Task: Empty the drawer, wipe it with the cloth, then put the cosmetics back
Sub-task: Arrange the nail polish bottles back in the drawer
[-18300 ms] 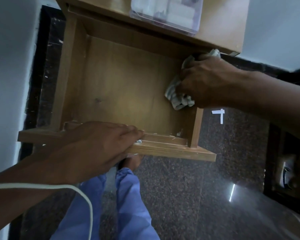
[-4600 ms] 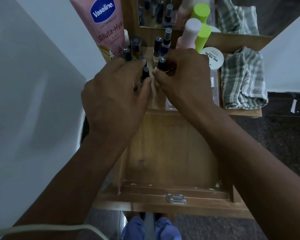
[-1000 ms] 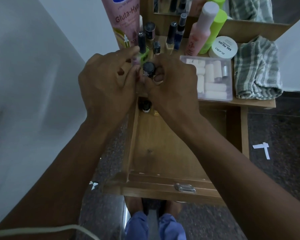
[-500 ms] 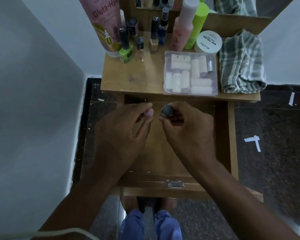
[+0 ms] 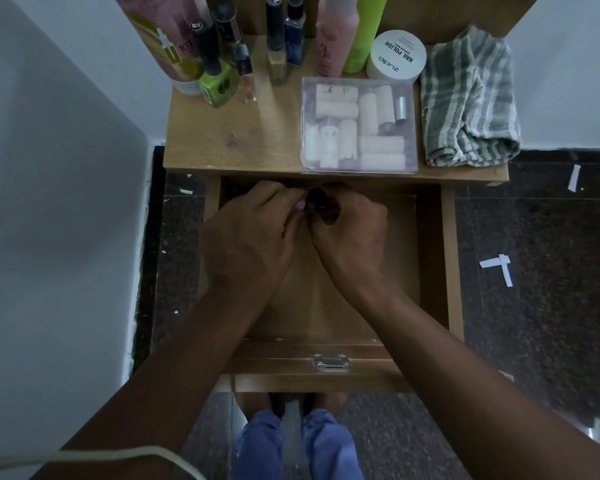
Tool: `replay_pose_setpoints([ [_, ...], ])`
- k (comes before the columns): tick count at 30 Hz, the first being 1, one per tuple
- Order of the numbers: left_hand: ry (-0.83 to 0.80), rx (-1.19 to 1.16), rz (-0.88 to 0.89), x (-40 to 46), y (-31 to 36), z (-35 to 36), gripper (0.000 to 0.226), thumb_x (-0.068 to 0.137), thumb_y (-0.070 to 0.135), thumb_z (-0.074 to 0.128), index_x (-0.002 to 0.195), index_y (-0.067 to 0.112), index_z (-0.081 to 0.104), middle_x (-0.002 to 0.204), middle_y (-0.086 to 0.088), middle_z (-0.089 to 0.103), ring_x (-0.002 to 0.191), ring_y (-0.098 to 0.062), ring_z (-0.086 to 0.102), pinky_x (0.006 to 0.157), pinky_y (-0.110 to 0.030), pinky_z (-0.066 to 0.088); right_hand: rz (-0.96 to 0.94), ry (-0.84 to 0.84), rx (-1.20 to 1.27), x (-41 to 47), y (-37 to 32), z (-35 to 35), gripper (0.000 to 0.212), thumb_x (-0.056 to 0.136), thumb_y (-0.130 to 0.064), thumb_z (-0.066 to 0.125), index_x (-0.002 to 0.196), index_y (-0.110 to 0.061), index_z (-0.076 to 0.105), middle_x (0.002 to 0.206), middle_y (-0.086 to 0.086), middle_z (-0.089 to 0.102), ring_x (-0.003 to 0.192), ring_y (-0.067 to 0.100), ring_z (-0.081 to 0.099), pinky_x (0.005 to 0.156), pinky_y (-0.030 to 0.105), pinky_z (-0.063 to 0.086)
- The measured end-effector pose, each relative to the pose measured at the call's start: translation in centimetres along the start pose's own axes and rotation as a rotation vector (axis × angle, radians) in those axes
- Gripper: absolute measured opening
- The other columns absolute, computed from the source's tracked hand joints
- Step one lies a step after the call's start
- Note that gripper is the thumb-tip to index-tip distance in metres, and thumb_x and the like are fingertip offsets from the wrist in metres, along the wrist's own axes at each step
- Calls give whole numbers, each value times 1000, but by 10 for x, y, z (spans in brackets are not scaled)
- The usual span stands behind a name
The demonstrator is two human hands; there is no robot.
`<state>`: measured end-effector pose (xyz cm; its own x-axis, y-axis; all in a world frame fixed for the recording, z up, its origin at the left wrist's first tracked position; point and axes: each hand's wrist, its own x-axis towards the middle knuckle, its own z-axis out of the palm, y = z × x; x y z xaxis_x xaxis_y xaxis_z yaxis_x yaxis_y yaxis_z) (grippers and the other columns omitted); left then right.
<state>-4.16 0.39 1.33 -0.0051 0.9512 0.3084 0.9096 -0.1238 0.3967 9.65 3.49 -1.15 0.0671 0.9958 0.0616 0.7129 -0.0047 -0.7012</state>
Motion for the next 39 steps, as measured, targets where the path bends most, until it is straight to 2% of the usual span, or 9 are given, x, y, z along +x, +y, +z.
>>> replay_pose_setpoints([
  [2, -19, 21, -4, 1, -2, 4, 23, 103, 32, 61, 120, 27, 76, 113, 7, 75, 92, -21, 73, 68, -41, 56, -12, 14, -3, 1, 0, 2, 15, 87, -25, 73, 100, -20, 80, 94, 1, 80, 86, 19, 74, 62, 7, 37],
  [5, -36, 50, -16, 4, -3, 5, 25, 104, 33, 58, 120, 28, 76, 113, 6, 75, 93, -23, 72, 67, -42, 56, -40, 29, -4, 4, 0, 5, 20, 88, -25, 74, 106, -20, 80, 100, 1, 80, 90, 21, 75, 71, 17, 48],
  [13, -34, 83, -28, 7, -2, 4, 22, 101, 31, 62, 117, 28, 77, 109, 6, 75, 90, -24, 72, 66, -42, 55, -55, 28, -41, 9, 5, 16, 21, 90, -26, 73, 109, -20, 79, 101, 1, 80, 93, 22, 74, 72, 17, 43],
  [15, -16, 64, -34, 5, -2, 4, 22, 100, 30, 64, 117, 27, 77, 108, 5, 76, 90, -24, 72, 66, -42, 55, -62, 15, -40, 9, 6, 14, 21, 90, -23, 73, 109, -19, 79, 102, 2, 80, 93, 23, 75, 74, 19, 48],
  [18, 16, 22, -43, 2, -2, -1, 21, 99, 29, 67, 116, 23, 78, 109, 4, 76, 92, -22, 73, 70, -42, 57, -64, 3, -23, 7, 10, 10, 20, 89, -21, 73, 108, -18, 79, 100, 2, 80, 92, 22, 75, 78, 31, 59],
  [20, 39, 4, -53, 0, 0, -7, 21, 98, 28, 69, 114, 20, 79, 110, 3, 77, 94, -21, 73, 72, -41, 59, -61, 5, -30, 6, 12, 10, 20, 87, -22, 73, 106, -19, 79, 97, 1, 79, 89, 21, 75, 76, 35, 60],
  [28, 115, -18, -76, -10, -2, -26, 19, 93, 24, 78, 110, 17, 81, 107, 2, 79, 94, -16, 74, 78, -27, 54, -37, -31, 20, 9, 7, 27, 26, 86, -20, 69, 110, -22, 80, 101, -2, 80, 93, 17, 75, 83, 34, 60],
  [33, 106, -26, -88, -11, -5, -30, 20, 95, 26, 76, 112, 16, 81, 108, 1, 79, 95, -16, 74, 80, -26, 53, -54, -55, 25, 9, 2, 35, 27, 85, -18, 70, 111, -22, 79, 104, -3, 80, 96, 15, 75, 86, 31, 60],
  [39, 95, -82, -56, -10, -10, -32, 20, 94, 25, 77, 111, 15, 81, 107, 0, 79, 95, -17, 74, 82, -31, 58, -102, -60, -30, -16, 4, 4, 11, 82, -13, 74, 93, -12, 76, 86, 1, 75, 76, 16, 69, 69, 40, 59],
])
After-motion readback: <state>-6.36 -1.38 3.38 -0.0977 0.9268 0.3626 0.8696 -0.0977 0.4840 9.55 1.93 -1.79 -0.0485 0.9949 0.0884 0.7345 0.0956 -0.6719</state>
